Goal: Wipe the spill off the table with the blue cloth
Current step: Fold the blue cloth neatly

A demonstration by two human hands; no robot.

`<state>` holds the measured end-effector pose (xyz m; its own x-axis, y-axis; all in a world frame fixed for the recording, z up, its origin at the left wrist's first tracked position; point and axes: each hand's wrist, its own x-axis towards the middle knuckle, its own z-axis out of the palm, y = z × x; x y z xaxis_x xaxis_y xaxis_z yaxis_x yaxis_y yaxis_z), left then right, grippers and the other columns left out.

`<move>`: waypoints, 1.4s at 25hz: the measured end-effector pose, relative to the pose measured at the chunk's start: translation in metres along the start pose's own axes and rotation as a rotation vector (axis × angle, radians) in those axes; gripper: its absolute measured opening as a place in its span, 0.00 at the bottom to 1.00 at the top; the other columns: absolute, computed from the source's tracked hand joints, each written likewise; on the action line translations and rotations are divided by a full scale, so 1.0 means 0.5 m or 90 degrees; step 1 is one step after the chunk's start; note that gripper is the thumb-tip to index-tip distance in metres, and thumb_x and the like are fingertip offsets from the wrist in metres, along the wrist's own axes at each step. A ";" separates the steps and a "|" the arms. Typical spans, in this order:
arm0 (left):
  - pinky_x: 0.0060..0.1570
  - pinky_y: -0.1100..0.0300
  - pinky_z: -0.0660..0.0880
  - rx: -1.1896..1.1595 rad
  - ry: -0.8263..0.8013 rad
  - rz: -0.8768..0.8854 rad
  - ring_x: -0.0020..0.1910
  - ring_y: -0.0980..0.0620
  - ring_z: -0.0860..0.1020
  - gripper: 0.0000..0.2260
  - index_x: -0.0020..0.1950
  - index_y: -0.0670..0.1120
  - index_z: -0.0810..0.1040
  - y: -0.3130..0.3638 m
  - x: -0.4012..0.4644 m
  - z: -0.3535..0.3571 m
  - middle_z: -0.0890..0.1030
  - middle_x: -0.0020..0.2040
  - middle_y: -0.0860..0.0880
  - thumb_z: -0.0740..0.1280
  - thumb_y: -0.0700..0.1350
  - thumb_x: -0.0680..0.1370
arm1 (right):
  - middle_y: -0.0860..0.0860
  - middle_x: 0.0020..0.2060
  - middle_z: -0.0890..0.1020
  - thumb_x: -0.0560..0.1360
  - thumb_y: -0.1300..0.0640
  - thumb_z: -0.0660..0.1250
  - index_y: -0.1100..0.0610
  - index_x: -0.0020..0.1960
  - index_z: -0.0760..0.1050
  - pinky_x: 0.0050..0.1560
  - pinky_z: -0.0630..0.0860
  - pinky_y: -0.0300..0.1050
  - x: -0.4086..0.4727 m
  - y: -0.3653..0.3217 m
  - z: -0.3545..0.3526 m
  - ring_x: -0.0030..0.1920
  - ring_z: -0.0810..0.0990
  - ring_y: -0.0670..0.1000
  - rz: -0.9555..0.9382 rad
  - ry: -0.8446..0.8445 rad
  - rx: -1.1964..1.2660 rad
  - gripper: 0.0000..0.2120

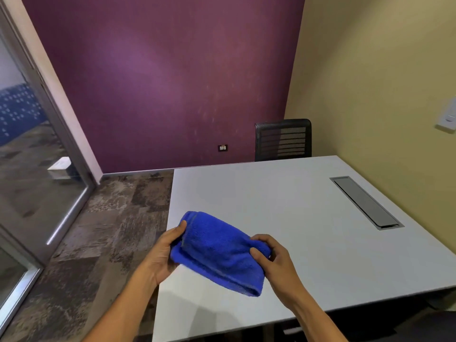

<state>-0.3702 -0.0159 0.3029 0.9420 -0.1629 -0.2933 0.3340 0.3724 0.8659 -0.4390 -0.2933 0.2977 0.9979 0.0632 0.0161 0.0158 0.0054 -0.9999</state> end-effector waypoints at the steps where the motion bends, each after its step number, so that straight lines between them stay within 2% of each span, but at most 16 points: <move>1: 0.51 0.50 0.83 0.017 -0.025 -0.004 0.53 0.44 0.85 0.18 0.55 0.45 0.86 0.000 -0.005 0.000 0.86 0.56 0.42 0.75 0.55 0.71 | 0.48 0.52 0.84 0.77 0.55 0.68 0.52 0.57 0.79 0.50 0.81 0.43 -0.001 -0.001 -0.012 0.51 0.84 0.51 -0.005 -0.016 -0.011 0.09; 3: 0.58 0.46 0.79 0.053 -0.058 0.004 0.59 0.40 0.82 0.18 0.60 0.43 0.83 -0.014 -0.015 0.010 0.83 0.60 0.39 0.74 0.51 0.74 | 0.49 0.51 0.85 0.74 0.59 0.67 0.53 0.52 0.79 0.47 0.80 0.41 0.001 -0.002 -0.030 0.49 0.84 0.51 0.001 -0.022 -0.015 0.07; 6: 0.51 0.50 0.82 0.064 -0.004 0.045 0.55 0.40 0.83 0.16 0.60 0.41 0.80 -0.049 -0.022 0.036 0.82 0.60 0.36 0.72 0.47 0.75 | 0.53 0.51 0.85 0.71 0.61 0.68 0.53 0.47 0.77 0.45 0.80 0.42 0.018 -0.001 -0.051 0.49 0.84 0.55 0.028 0.028 0.039 0.06; 8: 0.47 0.52 0.83 0.075 0.058 0.055 0.53 0.42 0.84 0.13 0.61 0.41 0.79 -0.063 -0.022 0.048 0.84 0.58 0.38 0.69 0.47 0.79 | 0.52 0.53 0.86 0.70 0.57 0.75 0.49 0.54 0.78 0.48 0.82 0.47 0.033 -0.007 -0.061 0.52 0.85 0.55 0.061 0.055 0.088 0.14; 10: 0.49 0.51 0.82 0.087 0.086 0.055 0.54 0.43 0.84 0.13 0.61 0.44 0.78 -0.067 -0.016 0.051 0.85 0.56 0.42 0.67 0.49 0.81 | 0.51 0.56 0.86 0.70 0.57 0.80 0.47 0.64 0.76 0.54 0.83 0.55 0.050 -0.010 -0.074 0.56 0.86 0.55 0.116 0.047 0.149 0.25; 11: 0.51 0.50 0.81 0.101 0.085 0.059 0.54 0.44 0.84 0.14 0.61 0.46 0.78 -0.067 -0.011 0.051 0.85 0.56 0.44 0.68 0.51 0.79 | 0.52 0.57 0.86 0.71 0.58 0.80 0.49 0.66 0.75 0.56 0.82 0.57 0.059 -0.011 -0.082 0.56 0.86 0.55 0.138 0.032 0.162 0.26; 15: 0.56 0.41 0.81 0.175 0.134 0.106 0.52 0.43 0.85 0.12 0.57 0.45 0.82 -0.070 0.036 0.056 0.86 0.53 0.44 0.74 0.47 0.75 | 0.58 0.56 0.86 0.73 0.69 0.74 0.59 0.63 0.79 0.63 0.79 0.57 0.100 0.000 -0.109 0.58 0.85 0.59 0.191 -0.013 0.171 0.19; 17: 0.54 0.39 0.81 0.147 0.165 0.103 0.51 0.40 0.85 0.12 0.54 0.43 0.83 -0.075 0.066 0.060 0.87 0.51 0.42 0.75 0.47 0.75 | 0.58 0.56 0.86 0.75 0.68 0.73 0.60 0.61 0.82 0.59 0.81 0.54 0.125 0.007 -0.116 0.57 0.85 0.58 0.188 -0.001 0.154 0.15; 19: 0.55 0.38 0.80 0.116 0.151 0.090 0.53 0.39 0.84 0.12 0.55 0.42 0.83 -0.073 0.105 0.062 0.86 0.52 0.41 0.74 0.48 0.75 | 0.55 0.54 0.87 0.76 0.69 0.70 0.57 0.58 0.84 0.50 0.83 0.47 0.168 0.012 -0.118 0.55 0.87 0.55 0.162 0.057 0.114 0.13; 21: 0.56 0.37 0.79 0.100 0.130 0.088 0.55 0.39 0.83 0.11 0.57 0.44 0.82 -0.056 0.155 0.064 0.85 0.54 0.41 0.72 0.47 0.77 | 0.53 0.51 0.88 0.77 0.71 0.65 0.54 0.54 0.85 0.43 0.83 0.45 0.226 0.014 -0.114 0.50 0.87 0.53 0.153 0.123 0.075 0.16; 23: 0.57 0.37 0.79 0.092 0.131 0.091 0.56 0.39 0.83 0.10 0.58 0.46 0.81 -0.033 0.212 0.065 0.85 0.56 0.42 0.70 0.48 0.79 | 0.51 0.49 0.88 0.76 0.71 0.63 0.53 0.52 0.85 0.42 0.83 0.46 0.291 0.013 -0.099 0.49 0.87 0.52 0.154 0.168 0.024 0.18; 25: 0.57 0.37 0.79 0.092 0.143 0.086 0.56 0.40 0.82 0.10 0.59 0.47 0.80 -0.007 0.270 0.064 0.84 0.56 0.43 0.69 0.49 0.80 | 0.50 0.49 0.88 0.78 0.66 0.65 0.52 0.53 0.84 0.48 0.84 0.51 0.356 0.011 -0.077 0.51 0.86 0.53 0.150 0.188 -0.004 0.13; 27: 0.58 0.36 0.78 0.083 0.149 0.066 0.57 0.41 0.82 0.10 0.60 0.48 0.79 0.017 0.331 0.053 0.84 0.58 0.43 0.67 0.50 0.81 | 0.49 0.51 0.88 0.78 0.58 0.71 0.51 0.57 0.82 0.57 0.83 0.55 0.418 0.008 -0.058 0.53 0.86 0.52 0.168 0.152 0.000 0.09; 29: 0.59 0.38 0.78 0.076 0.148 0.030 0.59 0.43 0.81 0.12 0.62 0.51 0.77 0.038 0.391 0.030 0.83 0.59 0.46 0.66 0.53 0.81 | 0.51 0.52 0.88 0.75 0.58 0.75 0.52 0.61 0.79 0.60 0.82 0.56 0.481 0.017 -0.046 0.53 0.87 0.53 0.206 0.083 0.006 0.15; 32: 0.59 0.42 0.79 0.105 0.145 -0.018 0.59 0.46 0.81 0.12 0.62 0.52 0.74 0.057 0.470 -0.026 0.81 0.61 0.47 0.66 0.54 0.81 | 0.50 0.48 0.89 0.77 0.66 0.71 0.52 0.61 0.79 0.53 0.84 0.55 0.570 0.044 -0.032 0.49 0.88 0.52 0.243 0.056 -0.045 0.16; 35: 0.55 0.47 0.81 0.092 0.113 -0.028 0.56 0.46 0.83 0.16 0.63 0.51 0.72 0.066 0.527 -0.085 0.82 0.61 0.43 0.71 0.43 0.78 | 0.49 0.45 0.89 0.78 0.67 0.69 0.54 0.57 0.81 0.39 0.85 0.49 0.645 0.082 -0.021 0.44 0.88 0.50 0.270 0.093 -0.074 0.12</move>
<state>-0.1096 -0.0076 0.2367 0.9221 -0.0086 -0.3869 0.3783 0.2310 0.8964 -0.1157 -0.2832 0.2617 0.9159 -0.1055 -0.3874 -0.3975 -0.1023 -0.9119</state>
